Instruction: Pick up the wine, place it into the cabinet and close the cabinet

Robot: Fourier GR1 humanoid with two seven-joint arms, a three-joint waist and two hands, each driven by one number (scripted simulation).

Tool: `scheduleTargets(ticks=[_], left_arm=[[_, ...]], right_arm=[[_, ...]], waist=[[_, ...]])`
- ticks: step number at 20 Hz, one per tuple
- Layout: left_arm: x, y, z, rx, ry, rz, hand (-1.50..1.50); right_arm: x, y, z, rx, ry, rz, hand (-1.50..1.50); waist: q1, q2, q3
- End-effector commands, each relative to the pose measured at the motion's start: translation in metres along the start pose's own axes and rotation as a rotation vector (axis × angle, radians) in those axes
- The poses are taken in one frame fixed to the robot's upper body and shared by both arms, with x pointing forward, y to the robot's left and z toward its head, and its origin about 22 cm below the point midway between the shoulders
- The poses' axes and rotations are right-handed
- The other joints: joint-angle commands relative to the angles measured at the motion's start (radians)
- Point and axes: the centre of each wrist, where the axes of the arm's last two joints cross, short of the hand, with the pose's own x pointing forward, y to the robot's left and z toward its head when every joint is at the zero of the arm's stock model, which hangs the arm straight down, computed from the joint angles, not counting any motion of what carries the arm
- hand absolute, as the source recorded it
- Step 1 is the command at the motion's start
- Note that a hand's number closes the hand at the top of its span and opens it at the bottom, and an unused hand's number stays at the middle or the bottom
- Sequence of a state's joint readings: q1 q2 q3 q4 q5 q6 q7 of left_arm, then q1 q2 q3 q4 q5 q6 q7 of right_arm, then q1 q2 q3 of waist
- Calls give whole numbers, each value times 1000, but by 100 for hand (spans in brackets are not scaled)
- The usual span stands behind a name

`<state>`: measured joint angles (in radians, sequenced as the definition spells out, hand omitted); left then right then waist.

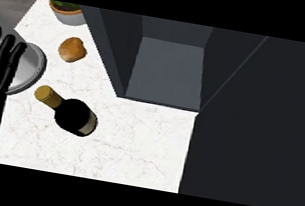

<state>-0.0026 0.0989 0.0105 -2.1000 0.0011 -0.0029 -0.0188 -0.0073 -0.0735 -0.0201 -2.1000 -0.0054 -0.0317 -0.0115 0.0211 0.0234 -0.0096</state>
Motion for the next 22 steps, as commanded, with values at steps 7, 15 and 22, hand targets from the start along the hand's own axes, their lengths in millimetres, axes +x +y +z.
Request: scheduleTargets(ticks=[7, 15, 22], left_arm=[[-17, -16, -1, 232, 182, 65, -150], [34, -44, -16, 266, 189, 87, -150], [75, -44, -8, 281, 204, 86, -150]], right_arm=[[8, 24, 37, 164, 139, -185, -150], [77, 31, 51, 188, 164, -180, -150], [112, 50, 54, 179, 153, -203, -150]], waist=[[-41, -24, 10], [-26, -26, 10], [-22, -26, 9]])
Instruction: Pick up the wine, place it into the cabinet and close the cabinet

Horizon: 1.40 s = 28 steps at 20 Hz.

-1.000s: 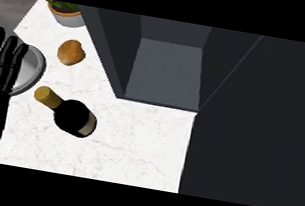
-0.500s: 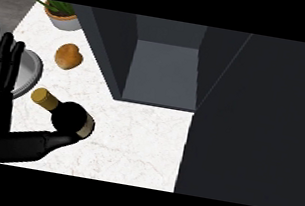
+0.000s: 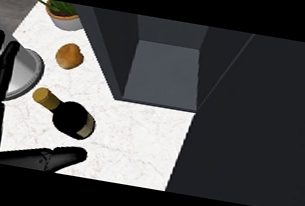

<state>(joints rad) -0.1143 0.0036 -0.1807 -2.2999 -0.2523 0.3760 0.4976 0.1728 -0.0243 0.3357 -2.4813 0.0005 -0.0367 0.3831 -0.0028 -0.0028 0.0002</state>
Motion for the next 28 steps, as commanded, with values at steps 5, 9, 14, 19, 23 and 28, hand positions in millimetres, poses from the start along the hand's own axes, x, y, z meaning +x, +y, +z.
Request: scheduleTargets(ticks=[5, 9, 14, 19, 23, 28], left_arm=[[29, -7, 1, 28, 37, -7, -150], [24, -14, -1, 45, 46, -15, -150], [18, -10, 2, 65, 73, -38, -150], [-3, -11, -11, 87, 104, -41, -150], [4, 13, -4, 88, 108, -44, -150], [-27, 6, -2, 103, 134, -48, -150]], right_arm=[[42, 10, 16, -19, -24, 8, -150], [35, 21, 13, -3, -13, 17, -150], [45, 21, 18, -22, -17, 17, -150], [39, 24, 15, -14, -20, 5, -150], [51, 22, 19, -35, -23, 0, -150], [46, 28, 14, -23, -21, 10, -150]], waist=[[0, -1, 0], [-4, -1, -1], [-6, -2, -1], [-10, 0, -1], [-8, -2, -2], [-9, -1, -2]])
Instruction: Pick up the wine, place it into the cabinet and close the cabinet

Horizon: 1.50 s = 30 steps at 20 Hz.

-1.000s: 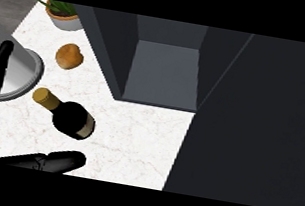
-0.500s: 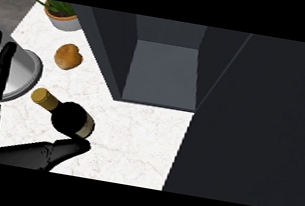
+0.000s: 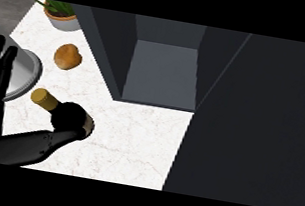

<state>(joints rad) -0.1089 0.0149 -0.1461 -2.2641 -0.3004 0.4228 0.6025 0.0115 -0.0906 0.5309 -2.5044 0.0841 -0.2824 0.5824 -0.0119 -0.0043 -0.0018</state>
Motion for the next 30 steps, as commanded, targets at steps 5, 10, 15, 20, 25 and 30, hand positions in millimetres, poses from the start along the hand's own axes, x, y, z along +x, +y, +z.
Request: scheduleTargets(ticks=[5, 10, 15, 20, 25, 30], left_arm=[[-35, 21, -3, 20, 47, -15, -150], [-74, 20, -7, 40, 50, -31, -150], [-97, 39, 6, 74, 64, -54, -150], [-111, 51, 15, 94, 73, -63, -150], [-152, 71, 21, 108, 93, -66, -150], [-164, 64, 34, 84, 132, -70, -150]], right_arm=[[33, 5, 25, -50, -97, 51, -150], [35, 1, 23, -56, -79, 48, -150], [32, 5, 23, -67, -85, 64, -150], [35, 8, 28, -50, -80, 57, -150], [36, -3, 27, -31, -73, 88, -150], [40, 2, 28, -46, -78, 62, -150]], waist=[[-2, -3, -2], [-2, 0, -1], [-3, -3, -1], [-2, -4, -1], [0, 0, 0], [1, -1, 0]])
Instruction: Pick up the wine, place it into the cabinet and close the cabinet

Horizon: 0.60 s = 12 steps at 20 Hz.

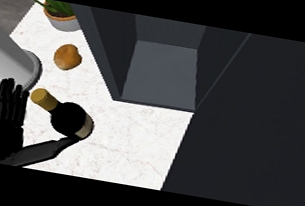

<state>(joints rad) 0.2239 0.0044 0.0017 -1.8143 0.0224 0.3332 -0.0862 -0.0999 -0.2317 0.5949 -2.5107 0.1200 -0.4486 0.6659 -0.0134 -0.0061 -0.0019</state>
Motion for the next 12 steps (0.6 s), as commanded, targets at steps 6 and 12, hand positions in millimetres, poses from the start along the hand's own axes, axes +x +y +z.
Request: scheduleTargets(ticks=[6, 12], left_arm=[[-49, 9, 7, 3, 55, -4, -150], [-73, 7, -2, 37, 48, -12, -150]], right_arm=[[22, -1, 31, -44, -101, 29, -150], [35, -5, 33, -30, -111, 19, -150]], waist=[[-3, 0, 0], [-9, 0, -1]])
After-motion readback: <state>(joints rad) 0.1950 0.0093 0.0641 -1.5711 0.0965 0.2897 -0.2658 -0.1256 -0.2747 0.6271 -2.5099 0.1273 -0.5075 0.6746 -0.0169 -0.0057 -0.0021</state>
